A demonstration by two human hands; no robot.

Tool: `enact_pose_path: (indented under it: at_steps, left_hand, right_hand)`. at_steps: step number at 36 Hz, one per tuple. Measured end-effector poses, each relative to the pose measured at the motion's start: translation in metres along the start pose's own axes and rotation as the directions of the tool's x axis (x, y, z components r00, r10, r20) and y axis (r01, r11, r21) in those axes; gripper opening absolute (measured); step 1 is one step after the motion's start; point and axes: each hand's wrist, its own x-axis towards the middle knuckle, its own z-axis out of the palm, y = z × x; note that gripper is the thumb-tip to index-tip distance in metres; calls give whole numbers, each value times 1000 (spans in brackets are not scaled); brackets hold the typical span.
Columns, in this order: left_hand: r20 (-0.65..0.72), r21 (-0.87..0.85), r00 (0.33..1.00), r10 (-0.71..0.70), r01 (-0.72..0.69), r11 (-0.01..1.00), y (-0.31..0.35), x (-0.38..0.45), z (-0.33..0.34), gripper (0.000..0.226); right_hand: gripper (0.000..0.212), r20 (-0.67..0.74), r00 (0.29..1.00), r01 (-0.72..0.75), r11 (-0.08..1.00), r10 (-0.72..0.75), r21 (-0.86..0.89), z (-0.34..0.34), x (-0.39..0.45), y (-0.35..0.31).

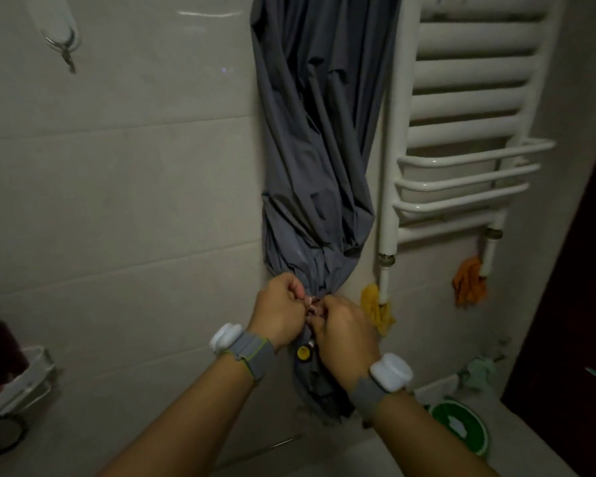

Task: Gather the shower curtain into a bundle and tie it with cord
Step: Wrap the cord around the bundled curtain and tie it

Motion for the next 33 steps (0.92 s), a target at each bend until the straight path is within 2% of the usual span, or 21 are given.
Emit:
enact_pose_path:
  at_steps: [2, 4, 7, 9, 11, 13, 15, 17, 18, 21, 25, 27, 31, 33]
  left_hand:
    - [43, 68, 999, 15, -18, 997, -4, 2, -6, 31]
    - [71, 122, 997, 34, -43, 992, -3, 3, -11, 30]
    - [123, 203, 989, 78, -102, 974, 4, 7, -17, 29]
    - [168, 265, 981, 98, -141, 954, 14, 5, -21, 27]
    - [229, 294, 969, 92, -159, 942, 21, 6, -24, 25]
    - [301, 317, 952, 58, -157, 935, 27, 10, -28, 25]
    - [354, 293, 935, -6, -105, 950, 31, 14, -33, 27]
    - [353, 180, 933, -74, 10, 984, 34, 16, -35, 30]
    - [351, 99, 930, -108, 77, 992, 35, 16, -37, 31]
    - [387, -108, 904, -183, 241, 964, 33, 14, -41, 29]
    - [366, -135, 918, -153, 216, 967, 34, 16, -41, 29]
    - [344, -126, 928, -144, 197, 972, 38, 17, -44, 30]
    - [309, -164, 939, -150, 208, 964, 37, 20, -51, 35]
    - [307, -137, 943, -129, 178, 974, 36, 19, -51, 34]
  right_hand:
    - [17, 147, 988, -73, 988, 52, 139, -8, 8, 4]
    - [20, 309, 949, -160, 931, 54, 329, -17, 17, 5]
    - [26, 438, 898, -269, 853, 54, 447, -29, 24, -4]
    - [28, 476, 875, -368, 757, 86, 540, -32, 26, -11]
    - [32, 438, 889, -409, 668, 136, 622, -32, 29, -15]
    - [35, 360, 915, -384, 667, 182, 639, -32, 30, -14]
    - [34, 253, 954, -275, 800, 159, 534, -31, 28, -13]
    - [32, 126, 989, -111, 952, 78, 285, -28, 27, -8]
    - [31, 69, 997, -44, 984, 32, 172, -29, 27, -7]
    - [30, -44, 993, 106, 994, -106, 3, -34, 26, -5]
    - [30, -118, 956, 234, 942, -267, -239, -35, 27, -2]
    - [31, -76, 967, 216, 943, -242, -251, -36, 33, 8]
    - [34, -2, 999, -42, 993, 42, -107, -38, 37, 30]
    - [35, 22, 994, -100, 988, 104, -119, -32, 34, 30]
